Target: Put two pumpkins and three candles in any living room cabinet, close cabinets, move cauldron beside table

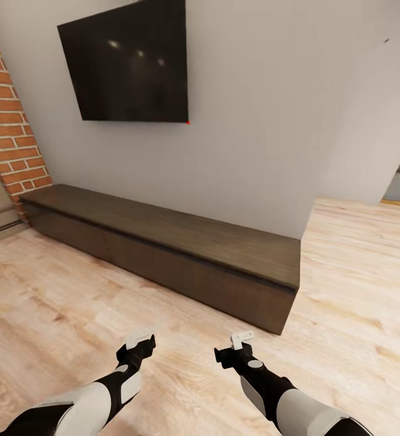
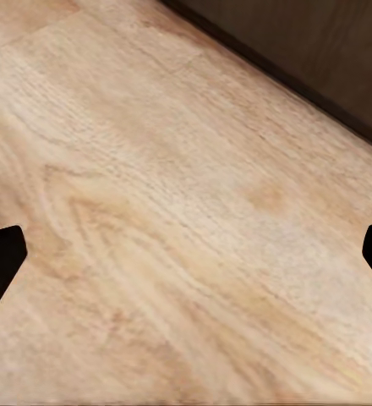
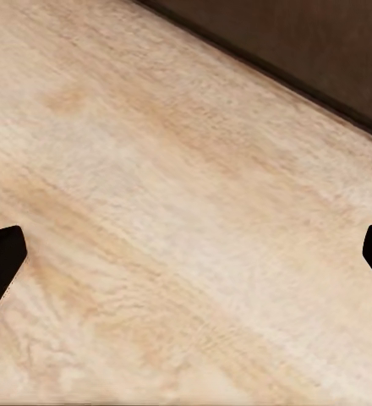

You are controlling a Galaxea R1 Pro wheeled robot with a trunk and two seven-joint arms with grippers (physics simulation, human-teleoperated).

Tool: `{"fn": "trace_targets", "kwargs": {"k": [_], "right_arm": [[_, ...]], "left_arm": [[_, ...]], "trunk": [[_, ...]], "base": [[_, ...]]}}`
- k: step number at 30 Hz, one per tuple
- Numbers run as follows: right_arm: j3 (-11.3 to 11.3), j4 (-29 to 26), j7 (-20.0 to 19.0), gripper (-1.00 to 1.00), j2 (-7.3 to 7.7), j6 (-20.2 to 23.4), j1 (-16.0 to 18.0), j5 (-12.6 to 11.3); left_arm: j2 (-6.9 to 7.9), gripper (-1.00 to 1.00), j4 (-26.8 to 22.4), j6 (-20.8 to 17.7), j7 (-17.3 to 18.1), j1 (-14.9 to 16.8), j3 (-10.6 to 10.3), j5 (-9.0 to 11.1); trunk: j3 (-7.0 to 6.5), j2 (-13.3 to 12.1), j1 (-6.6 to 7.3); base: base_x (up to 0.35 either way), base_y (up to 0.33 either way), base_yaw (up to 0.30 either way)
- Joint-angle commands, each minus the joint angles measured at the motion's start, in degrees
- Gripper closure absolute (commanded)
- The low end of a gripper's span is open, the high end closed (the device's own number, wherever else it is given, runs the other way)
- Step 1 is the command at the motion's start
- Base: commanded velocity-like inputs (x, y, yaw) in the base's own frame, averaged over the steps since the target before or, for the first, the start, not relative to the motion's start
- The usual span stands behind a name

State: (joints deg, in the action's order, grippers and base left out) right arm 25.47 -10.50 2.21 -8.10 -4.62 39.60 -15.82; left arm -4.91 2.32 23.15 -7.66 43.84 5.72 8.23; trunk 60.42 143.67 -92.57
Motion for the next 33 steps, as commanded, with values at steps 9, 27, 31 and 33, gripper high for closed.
{"fn": "trace_targets", "kwargs": {"k": [9, 27, 31, 33], "right_arm": [[0.5, 0.0, 0.2, -1.0, 0.01, -0.2, 0.0, -0.5], [0.5, 0.0, 0.2, -1.0, 0.01, -0.2, 0.0, -0.5], [0.5, 0.0, 0.2, -1.0, 0.01, -0.2, 0.0, -0.5], [0.5, 0.0, 0.2, -1.0, 0.01, -0.2, 0.0, -0.5]], "left_arm": [[-0.04, -1.0, 0.2, 0.4, 0.0, 0.1, 0.4, -0.1], [-0.01, -1.0, 0.2, 0.4, 0.0, 0.1, 0.4, -0.1], [-0.01, -1.0, 0.2, 0.4, 0.0, 0.1, 0.4, -0.1], [-0.01, -1.0, 0.2, 0.4, 0.0, 0.1, 0.4, -0.1]], "trunk": [[-0.32, 0.0, 0.02], [-0.86, 0.0, 0.02], [-0.96, 0.0, 0.02], [-1.01, 0.0, 0.02]], "base": [[-0.041, -0.021, 0.262], [-0.001, 0.0, 0.269], [0.0, 0.0, 0.272], [0.0, 0.0, 0.272]]}}
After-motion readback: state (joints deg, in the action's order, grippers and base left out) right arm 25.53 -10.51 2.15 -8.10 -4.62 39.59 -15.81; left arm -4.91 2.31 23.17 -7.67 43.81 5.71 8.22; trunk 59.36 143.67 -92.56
